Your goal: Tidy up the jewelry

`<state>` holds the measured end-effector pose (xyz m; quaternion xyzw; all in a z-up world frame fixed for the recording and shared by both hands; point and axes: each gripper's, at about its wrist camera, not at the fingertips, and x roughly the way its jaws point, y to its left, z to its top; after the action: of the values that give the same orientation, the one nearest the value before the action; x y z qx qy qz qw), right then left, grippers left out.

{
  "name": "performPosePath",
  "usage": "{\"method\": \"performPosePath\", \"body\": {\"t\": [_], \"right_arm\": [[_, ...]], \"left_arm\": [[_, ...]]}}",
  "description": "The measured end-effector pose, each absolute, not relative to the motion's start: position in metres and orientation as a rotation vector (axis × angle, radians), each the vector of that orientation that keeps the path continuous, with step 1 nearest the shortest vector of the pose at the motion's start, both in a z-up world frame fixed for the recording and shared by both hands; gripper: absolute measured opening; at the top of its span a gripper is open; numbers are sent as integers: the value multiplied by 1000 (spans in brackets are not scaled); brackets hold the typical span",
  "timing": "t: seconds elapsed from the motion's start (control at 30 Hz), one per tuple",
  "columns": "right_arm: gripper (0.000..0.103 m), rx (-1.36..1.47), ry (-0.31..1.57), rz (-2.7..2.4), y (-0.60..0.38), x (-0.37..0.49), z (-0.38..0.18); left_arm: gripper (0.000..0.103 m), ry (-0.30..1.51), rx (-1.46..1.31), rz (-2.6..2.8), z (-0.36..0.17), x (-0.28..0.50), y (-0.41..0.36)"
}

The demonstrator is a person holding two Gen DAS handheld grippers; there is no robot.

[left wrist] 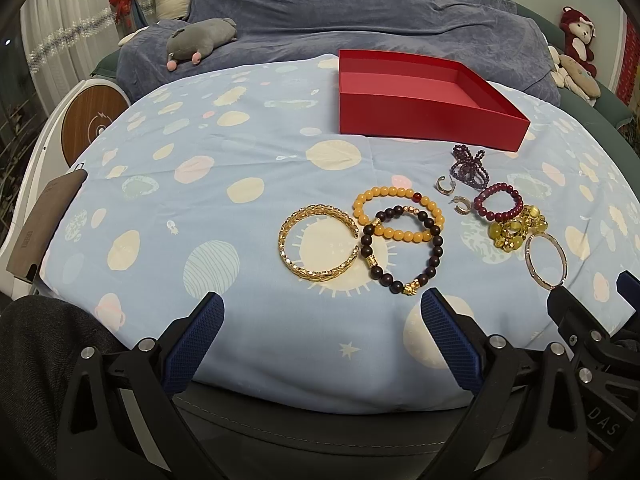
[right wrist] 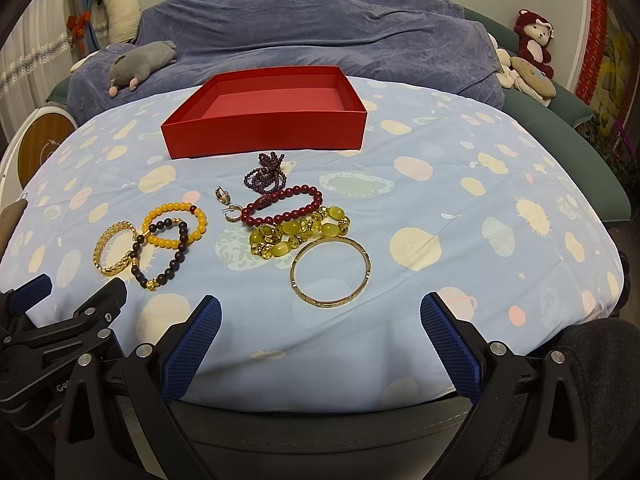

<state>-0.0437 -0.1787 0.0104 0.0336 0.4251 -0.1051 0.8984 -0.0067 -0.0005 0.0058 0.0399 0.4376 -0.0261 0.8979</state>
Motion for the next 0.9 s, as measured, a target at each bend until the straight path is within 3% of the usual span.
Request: {"method": "performPosePath", "body": {"t": [0.9], "right_arm": [[96, 80, 872, -226, -181, -43, 16]], "left_arm": [[94, 905, 96, -46, 7, -6, 5]]}}
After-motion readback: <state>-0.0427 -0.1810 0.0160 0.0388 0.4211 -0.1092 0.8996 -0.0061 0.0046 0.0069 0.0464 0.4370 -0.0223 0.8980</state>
